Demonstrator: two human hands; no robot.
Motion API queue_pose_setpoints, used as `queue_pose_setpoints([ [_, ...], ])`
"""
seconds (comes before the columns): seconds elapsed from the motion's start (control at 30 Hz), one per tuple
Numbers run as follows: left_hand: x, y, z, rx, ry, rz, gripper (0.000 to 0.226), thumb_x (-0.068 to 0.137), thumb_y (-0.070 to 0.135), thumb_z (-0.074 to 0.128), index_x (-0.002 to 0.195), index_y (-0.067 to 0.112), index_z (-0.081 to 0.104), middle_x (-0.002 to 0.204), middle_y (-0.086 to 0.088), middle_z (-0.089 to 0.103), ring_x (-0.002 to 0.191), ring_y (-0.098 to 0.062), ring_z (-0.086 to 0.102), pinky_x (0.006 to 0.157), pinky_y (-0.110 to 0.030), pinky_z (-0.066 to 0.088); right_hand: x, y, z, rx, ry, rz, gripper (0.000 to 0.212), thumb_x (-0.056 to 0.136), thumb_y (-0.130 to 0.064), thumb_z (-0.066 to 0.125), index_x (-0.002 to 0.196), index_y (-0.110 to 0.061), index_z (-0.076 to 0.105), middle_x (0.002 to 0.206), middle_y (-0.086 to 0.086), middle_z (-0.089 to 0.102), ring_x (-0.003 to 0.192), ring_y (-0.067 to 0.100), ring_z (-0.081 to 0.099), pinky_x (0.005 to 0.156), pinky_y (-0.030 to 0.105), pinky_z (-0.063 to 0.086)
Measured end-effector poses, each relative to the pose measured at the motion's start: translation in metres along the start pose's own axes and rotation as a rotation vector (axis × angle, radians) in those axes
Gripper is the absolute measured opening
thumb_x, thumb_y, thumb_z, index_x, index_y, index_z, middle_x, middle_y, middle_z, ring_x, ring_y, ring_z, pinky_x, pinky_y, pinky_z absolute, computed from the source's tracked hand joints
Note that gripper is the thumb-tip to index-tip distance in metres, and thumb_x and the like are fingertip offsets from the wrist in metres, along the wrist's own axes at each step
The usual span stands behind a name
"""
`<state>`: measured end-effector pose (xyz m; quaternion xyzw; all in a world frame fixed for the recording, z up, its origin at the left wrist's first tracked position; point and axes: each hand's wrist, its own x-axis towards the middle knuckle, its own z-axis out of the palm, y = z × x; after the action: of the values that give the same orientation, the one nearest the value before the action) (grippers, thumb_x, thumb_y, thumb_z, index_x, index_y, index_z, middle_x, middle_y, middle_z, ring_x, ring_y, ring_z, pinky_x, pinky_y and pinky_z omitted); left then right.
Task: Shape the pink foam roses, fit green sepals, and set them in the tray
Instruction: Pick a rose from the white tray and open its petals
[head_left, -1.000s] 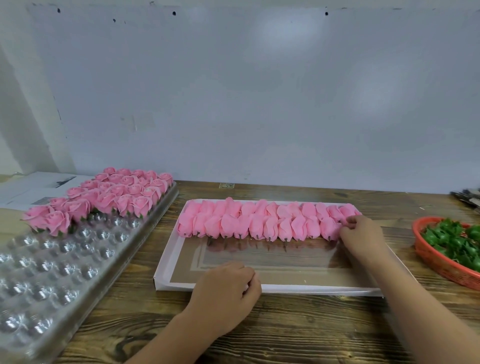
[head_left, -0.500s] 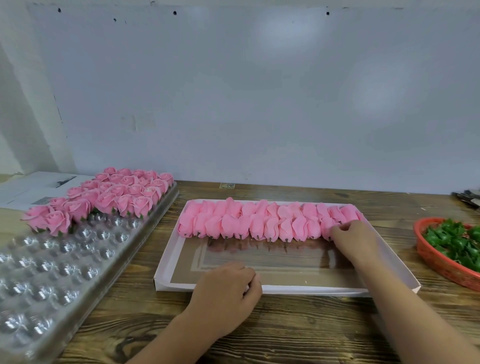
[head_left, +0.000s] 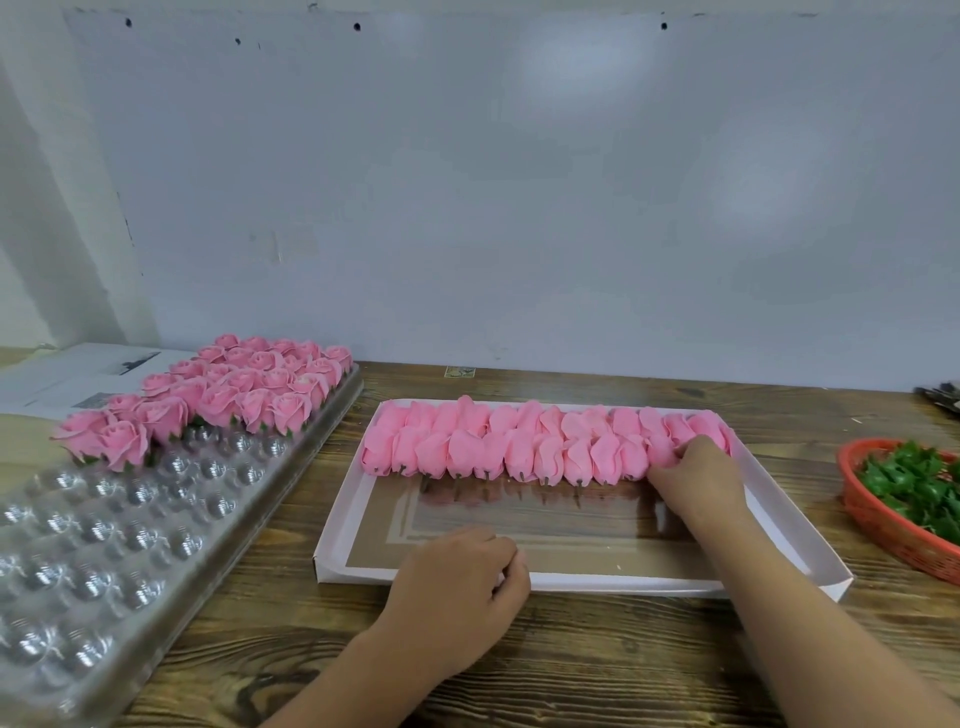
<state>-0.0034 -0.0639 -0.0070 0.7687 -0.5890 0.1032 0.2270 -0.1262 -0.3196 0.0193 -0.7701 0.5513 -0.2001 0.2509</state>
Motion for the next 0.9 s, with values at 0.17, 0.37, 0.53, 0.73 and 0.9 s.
queue_pose_setpoints([
  [0.17,0.0,0.002,-0.001,0.007,-0.006,-0.007,0.043,0.094,0.05,0.019,0.07,0.025,0.045,0.066,0.01,0.045,0.062,-0.007,0.044,0.059,-0.02,0.032,0.001,0.005,0.001,0.074,0.046,0.003,0.028,0.076,-0.002,0.058,0.103,-0.008,0.059,0.055,0.012,0.065,0.052,0.022,0.061,0.044,0.022,0.04],
  [0.37,0.0,0.001,-0.002,-0.023,-0.016,-0.012,0.041,0.098,0.047,0.027,0.073,0.024,0.049,0.069,0.009,0.05,0.065,-0.009,0.049,0.061,-0.019,0.037,0.004,0.01,-0.002,0.193,0.047,0.04,0.023,0.089,-0.032,0.056,0.093,-0.01,0.058,0.063,0.007,0.064,0.068,0.021,0.059,0.061,0.031,0.043],
  [0.53,0.003,0.003,-0.006,-0.077,-0.062,-0.089,0.034,0.1,0.044,0.034,0.079,0.026,0.054,0.073,0.01,0.053,0.07,-0.006,0.051,0.067,-0.021,0.045,-0.005,0.021,-0.019,0.782,-0.017,0.154,0.011,0.078,-0.005,0.065,0.07,-0.006,0.057,0.063,0.009,0.053,0.069,0.025,0.052,0.073,0.038,0.045],
  [0.73,0.024,0.021,-0.021,-0.483,-0.14,-0.324,0.019,0.095,0.052,0.051,0.11,0.044,0.061,0.095,0.034,0.056,0.093,0.019,0.052,0.074,-0.005,0.037,-0.065,-0.006,-0.026,1.075,-0.301,-0.117,0.016,0.084,-0.002,0.07,0.076,-0.016,0.074,0.076,0.004,0.069,0.078,0.015,0.066,0.084,0.029,0.056],
  [0.9,0.043,0.046,-0.031,-1.123,-0.189,-0.41,0.035,0.075,0.069,0.061,0.102,0.047,0.068,0.106,0.023,0.072,0.101,0.01,0.064,0.09,-0.023,0.052,-0.114,-0.037,-0.011,1.292,-0.575,-0.231,0.038,0.076,-0.011,0.072,0.111,0.002,0.067,0.105,0.023,0.07,0.094,0.029,0.07,0.079,0.028,0.058],
])
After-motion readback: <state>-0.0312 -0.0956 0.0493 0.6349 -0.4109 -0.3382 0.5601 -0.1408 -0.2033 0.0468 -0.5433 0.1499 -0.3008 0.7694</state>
